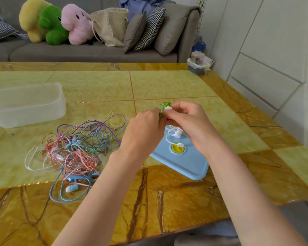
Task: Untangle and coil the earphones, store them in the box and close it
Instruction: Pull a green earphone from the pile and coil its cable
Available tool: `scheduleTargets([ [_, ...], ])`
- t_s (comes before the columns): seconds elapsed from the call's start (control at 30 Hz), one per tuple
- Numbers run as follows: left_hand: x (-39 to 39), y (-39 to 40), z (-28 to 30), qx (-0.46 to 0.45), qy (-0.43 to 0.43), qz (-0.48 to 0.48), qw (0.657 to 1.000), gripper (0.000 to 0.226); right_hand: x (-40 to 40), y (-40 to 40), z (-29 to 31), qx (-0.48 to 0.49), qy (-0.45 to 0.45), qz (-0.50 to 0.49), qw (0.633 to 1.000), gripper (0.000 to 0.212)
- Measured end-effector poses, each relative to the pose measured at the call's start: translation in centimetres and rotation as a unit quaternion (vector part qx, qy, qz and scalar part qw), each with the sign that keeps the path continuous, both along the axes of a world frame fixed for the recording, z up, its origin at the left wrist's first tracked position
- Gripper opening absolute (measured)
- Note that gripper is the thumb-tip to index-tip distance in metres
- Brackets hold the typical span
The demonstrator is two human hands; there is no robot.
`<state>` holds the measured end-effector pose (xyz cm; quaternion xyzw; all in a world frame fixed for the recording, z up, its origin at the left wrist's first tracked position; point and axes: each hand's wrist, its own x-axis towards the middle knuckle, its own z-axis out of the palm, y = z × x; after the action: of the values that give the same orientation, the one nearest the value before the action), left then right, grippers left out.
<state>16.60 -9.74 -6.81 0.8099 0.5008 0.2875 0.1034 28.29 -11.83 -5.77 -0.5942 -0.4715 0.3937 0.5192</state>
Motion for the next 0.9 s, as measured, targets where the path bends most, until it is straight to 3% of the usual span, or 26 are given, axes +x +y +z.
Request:
scheduleTargets([
  [0.03,-0.1,0.1,0.2,-0.050,-0.009,-0.018,0.999,0.028,0.0,0.0,-0.1,-0.002,-0.027,-0.007,1.000,0.010],
  [0.1,-0.8,0.3,0.8,-0.202,-0.123,-0.071,0.969,0.020,-0.1,-0.1,0.1,0.008,-0.075,-0.018,0.997,0.010],
  [0.17,-1.6,0.2,1.6,-0.335,-0.274,-0.113,0.894,0.012,-0.1,-0.2,0.3,0.028,-0.112,-0.017,0.993,0.017],
  [0.27,-2.0,0.6,1.6,-0.422,-0.419,-0.112,0.796,0.014,0.0,-0.2,0.6,0.057,-0.144,-0.001,0.988,0.020],
  [0.33,-1.6,0.7,1.4,-0.428,-0.452,-0.087,0.778,0.017,0.0,-0.2,0.6,0.078,-0.166,0.010,0.983,0.018],
  [0.43,-1.0,0.3,0.8,-0.395,-0.476,-0.037,0.785,0.015,-0.2,-0.1,0.3,0.109,-0.213,0.021,0.971,0.011],
  [0.63,0.0,0.3,0.3,-0.393,-0.575,0.040,0.716,0.011,-1.1,0.0,-0.1,0.170,-0.236,-0.038,0.956,0.003],
  [0.77,-0.1,0.7,0.4,-0.410,-0.646,0.068,0.640,0.015,-2.1,0.3,-0.5,0.175,-0.141,-0.066,0.972,0.003],
  [0.9,-0.6,1.0,0.7,-0.436,-0.674,0.067,0.592,0.022,-2.6,0.3,-0.5,0.131,-0.018,-0.069,0.989,0.007],
])
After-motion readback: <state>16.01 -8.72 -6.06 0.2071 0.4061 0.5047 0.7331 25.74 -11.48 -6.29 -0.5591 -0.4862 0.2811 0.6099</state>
